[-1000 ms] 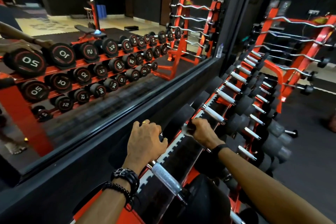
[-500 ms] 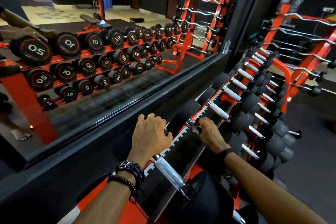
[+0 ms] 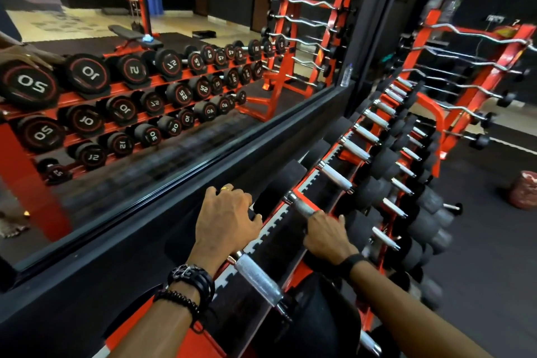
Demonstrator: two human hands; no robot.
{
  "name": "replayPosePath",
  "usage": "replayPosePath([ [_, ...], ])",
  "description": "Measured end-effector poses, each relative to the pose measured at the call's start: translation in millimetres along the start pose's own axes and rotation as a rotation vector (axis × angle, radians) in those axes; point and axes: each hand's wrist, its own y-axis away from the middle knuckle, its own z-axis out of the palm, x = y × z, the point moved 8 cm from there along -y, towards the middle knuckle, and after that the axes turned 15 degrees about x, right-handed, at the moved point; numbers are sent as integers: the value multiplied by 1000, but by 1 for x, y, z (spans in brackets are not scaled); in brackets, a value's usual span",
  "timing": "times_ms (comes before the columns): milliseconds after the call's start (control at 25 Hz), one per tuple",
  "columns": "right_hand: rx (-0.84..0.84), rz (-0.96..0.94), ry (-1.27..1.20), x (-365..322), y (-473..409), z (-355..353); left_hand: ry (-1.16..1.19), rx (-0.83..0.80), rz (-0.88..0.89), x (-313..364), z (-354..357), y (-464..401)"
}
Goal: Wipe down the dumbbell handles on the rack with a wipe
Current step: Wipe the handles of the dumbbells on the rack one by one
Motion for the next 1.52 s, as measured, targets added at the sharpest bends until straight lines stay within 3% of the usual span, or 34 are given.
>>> replayPosePath([
  [120, -87, 111, -139, 3, -8, -1, -3, 5, -4, 2, -2, 0],
  [320, -98, 97, -97, 2, -6, 0, 1, -21, -9, 0, 1, -1],
  [480, -166, 128, -238, 1, -12, -13, -1, 4, -6, 2, -5, 1],
  [1080, -402, 133, -197, 23, -35, 2, 10, 13, -13, 2, -8, 0],
  [1280, -295, 230, -239, 30, -46, 35, 4, 0, -12, 2, -8, 0],
  [1520, -146, -17, 177, 35, -40, -4, 2, 5, -10, 1, -5, 1],
])
